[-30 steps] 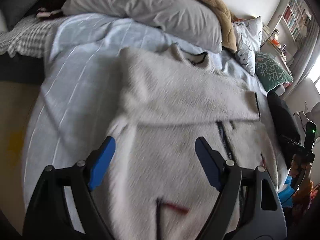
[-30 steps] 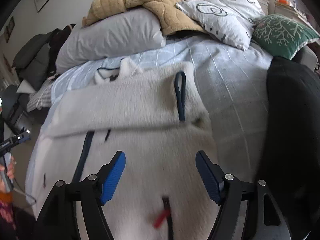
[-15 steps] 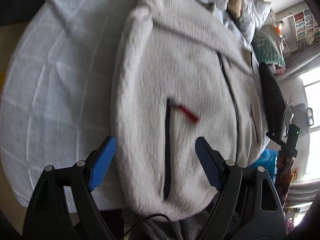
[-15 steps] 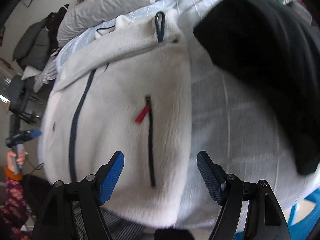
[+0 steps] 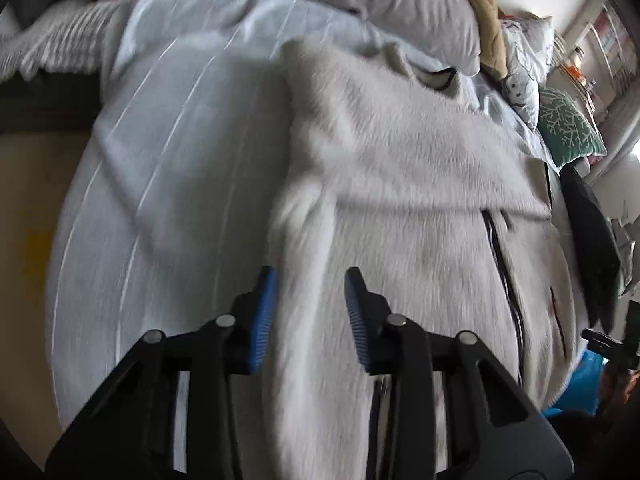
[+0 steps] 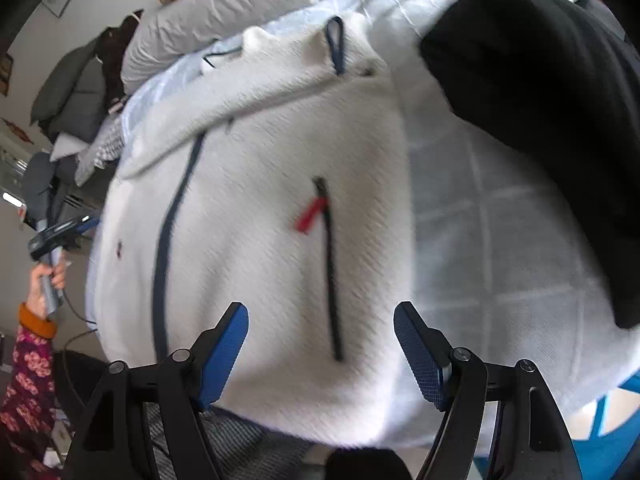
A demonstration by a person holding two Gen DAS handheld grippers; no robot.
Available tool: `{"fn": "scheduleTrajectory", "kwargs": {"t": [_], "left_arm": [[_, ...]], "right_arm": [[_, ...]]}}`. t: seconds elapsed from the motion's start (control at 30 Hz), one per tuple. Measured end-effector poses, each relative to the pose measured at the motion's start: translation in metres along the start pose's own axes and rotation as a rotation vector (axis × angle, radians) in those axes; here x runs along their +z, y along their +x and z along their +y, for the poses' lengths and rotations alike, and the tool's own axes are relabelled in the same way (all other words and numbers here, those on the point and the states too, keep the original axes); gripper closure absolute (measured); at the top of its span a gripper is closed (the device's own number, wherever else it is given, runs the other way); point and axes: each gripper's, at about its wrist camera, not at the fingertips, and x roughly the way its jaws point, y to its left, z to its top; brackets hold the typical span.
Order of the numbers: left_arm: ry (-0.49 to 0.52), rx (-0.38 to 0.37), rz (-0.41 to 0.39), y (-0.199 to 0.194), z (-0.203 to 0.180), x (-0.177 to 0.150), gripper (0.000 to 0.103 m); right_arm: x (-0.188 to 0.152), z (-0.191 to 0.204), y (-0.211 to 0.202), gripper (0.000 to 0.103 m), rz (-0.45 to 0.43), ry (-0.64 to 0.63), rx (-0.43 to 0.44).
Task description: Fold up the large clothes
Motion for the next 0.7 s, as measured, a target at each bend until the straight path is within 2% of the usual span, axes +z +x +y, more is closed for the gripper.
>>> {"fn": "scheduleTrajectory", "kwargs": {"t": [0.07,0.1,0.17,0.23,0.3,0.33,0.37,0.4,0.47,0.5,0.6,0.63,0.67,0.7], "left_arm": [[0.068,0.024,0.003,0.017,-0.014,0.014,0.069],[0.104,0.042,0.01,0.027,-0.019,0.022,0.073],[0.109,0.071,0.011,0.037,-0.02,0.031,0.098],[0.063,0.042,-0.014,0.037,-0.011,0.04,0.103],[0.029,0.037,-0.09,0.028,0.0,0.037,0.103],[0.017,0.095,-0.14,0.021,0.007,0.032,0.103],[0.0,0.158,-0.157,0.02,0.019,0.027,0.103],[-0.026,0.18,-0.134,0.025,0.032,0.023,0.103],[-0.079,0.198,-0.037,0.041,0.064,0.008,0.103],[-0.09,0.189,-0.032,0.04,0.072,0.002,0.103],[-0.125,0.111,-0.053,0.027,0.082,-0.002,0.099],[-0.111,0.09,-0.064,0.021,0.076,0.002,0.088],[-0.081,0.073,-0.087,0.014,0.067,0.005,0.066],[-0.019,0.052,-0.126,0.005,0.049,0.009,0.053]], "right_arm": [[0.001,0.005,0.006,0.026,-0.002,-0.005,0.011],[0.001,0.007,0.009,0.026,0.003,-0.009,0.008],[0.002,0.009,0.018,0.026,0.018,-0.012,-0.007],[0.001,0.008,0.025,0.026,0.037,-0.01,-0.023],[0.001,0.007,0.03,0.026,0.048,-0.009,-0.035],[0.001,0.007,0.031,0.026,0.052,-0.01,-0.039],[0.0,0.006,0.032,0.026,0.056,-0.011,-0.04],[-0.001,0.005,0.032,0.026,0.059,-0.014,-0.039],[0.0,0.005,0.035,0.026,0.063,-0.012,-0.04],[0.0,0.004,0.035,0.026,0.063,-0.009,-0.041],[0.001,0.004,0.034,0.026,0.057,-0.001,-0.027],[0.002,0.004,0.034,0.026,0.054,0.003,-0.022],[0.003,0.004,0.034,0.026,0.053,0.009,-0.019],[0.004,0.005,0.035,0.026,0.053,0.014,-0.017]]}}
